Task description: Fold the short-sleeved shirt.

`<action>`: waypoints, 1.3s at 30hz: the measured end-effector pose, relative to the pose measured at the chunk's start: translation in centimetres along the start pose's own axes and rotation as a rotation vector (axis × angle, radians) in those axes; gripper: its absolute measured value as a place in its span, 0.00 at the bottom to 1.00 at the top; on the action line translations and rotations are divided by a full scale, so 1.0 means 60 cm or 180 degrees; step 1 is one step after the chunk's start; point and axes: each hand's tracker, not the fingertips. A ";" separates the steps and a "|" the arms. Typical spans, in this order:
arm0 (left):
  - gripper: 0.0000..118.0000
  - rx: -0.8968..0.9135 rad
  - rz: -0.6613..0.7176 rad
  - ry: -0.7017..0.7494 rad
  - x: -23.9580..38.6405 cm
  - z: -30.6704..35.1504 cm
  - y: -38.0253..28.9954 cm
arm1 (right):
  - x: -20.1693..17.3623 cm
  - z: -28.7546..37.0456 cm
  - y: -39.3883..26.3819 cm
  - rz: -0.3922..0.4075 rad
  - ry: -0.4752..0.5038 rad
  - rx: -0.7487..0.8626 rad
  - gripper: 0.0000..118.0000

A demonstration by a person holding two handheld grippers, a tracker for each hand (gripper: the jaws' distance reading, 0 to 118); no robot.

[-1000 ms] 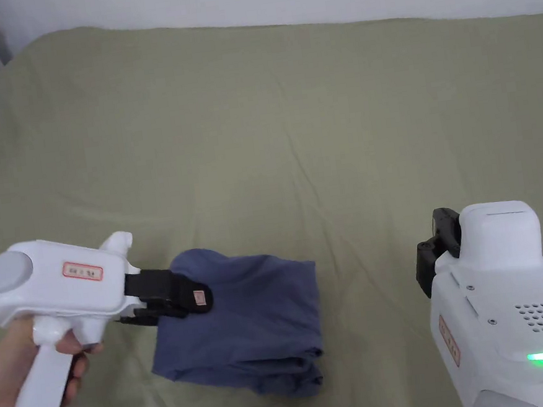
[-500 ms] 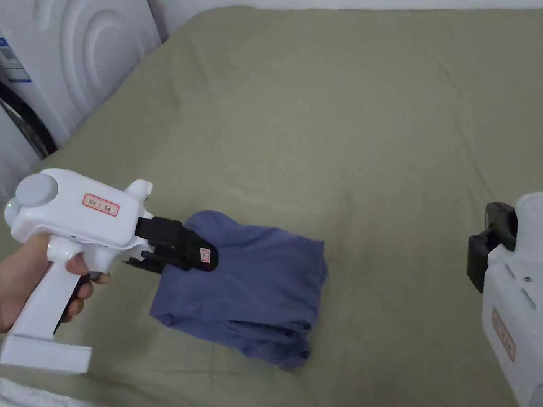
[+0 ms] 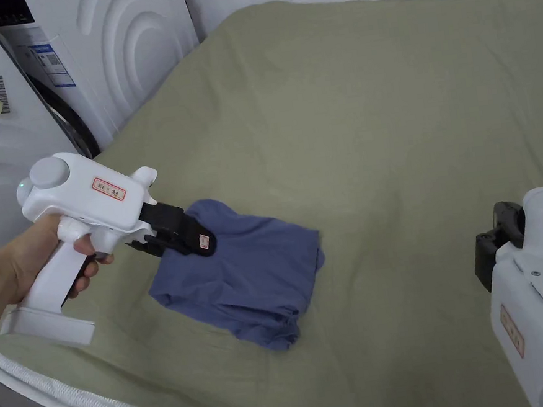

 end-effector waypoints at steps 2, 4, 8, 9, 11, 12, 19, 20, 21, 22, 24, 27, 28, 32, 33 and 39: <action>0.29 0.0010 -0.0044 0.0039 0.006 0.000 -0.002 | 0.001 -0.001 0.000 0.0023 0.0046 -0.0034 0.01; 0.45 0.0030 -0.0046 0.0103 0.007 0.006 -0.003 | 0.002 0.001 -0.002 0.0051 0.0040 -0.0031 0.01; 1.00 0.0323 -0.0036 0.0323 0.015 0.029 -0.011 | 0.008 0.007 -0.004 0.0032 0.0067 -0.0084 0.01; 1.00 0.0467 -0.0014 0.0369 0.019 0.041 -0.014 | 0.008 0.008 -0.003 0.0052 0.0058 -0.0090 0.01; 1.00 0.0542 -0.0069 0.0413 0.039 0.057 -0.023 | 0.012 0.016 0.000 0.0031 0.0076 -0.0108 0.01; 0.98 0.0639 -0.0100 0.0451 0.051 0.068 -0.029 | 0.014 0.021 0.003 0.0018 0.0090 -0.0107 0.01; 0.00 0.1349 -0.0600 0.0449 0.247 0.065 -0.104 | 0.065 0.080 0.032 -0.0071 0.0096 -0.0046 0.01; 0.00 0.1368 -0.0622 0.0355 0.278 0.051 -0.113 | 0.079 0.092 0.036 -0.0108 0.0079 -0.0031 0.01; 0.00 0.1411 -0.0644 0.0312 0.319 0.031 -0.129 | 0.096 0.106 0.040 -0.0119 0.0052 -0.0013 0.01; 0.00 0.1484 -0.0732 0.0286 0.363 0.010 -0.148 | 0.114 0.120 0.044 -0.0130 0.0006 0.0011 0.01; 0.00 0.1561 -0.0932 0.0272 0.448 -0.031 -0.180 | 0.154 0.151 0.053 -0.0151 -0.0041 0.0043 0.01; 0.00 0.1781 -0.0858 -0.0002 0.574 -0.086 -0.226 | 0.222 0.195 0.061 -0.0127 -0.0223 0.0119 0.01; 0.00 0.1889 -0.0889 -0.0053 0.610 -0.105 -0.232 | 0.249 0.210 0.063 -0.0099 -0.0279 0.0138 0.01; 0.00 0.2610 -0.1631 0.0480 0.770 -0.171 -0.294 | 0.351 0.268 0.066 -0.0185 -0.0516 0.0207 0.01; 0.00 0.2709 -0.1707 0.0532 0.804 -0.185 -0.306 | 0.376 0.281 0.067 -0.0205 -0.0596 0.0210 0.01; 0.00 0.3303 -0.1812 0.1101 0.903 -0.227 -0.339 | 0.472 0.326 0.069 -0.0225 -0.0936 0.0388 0.01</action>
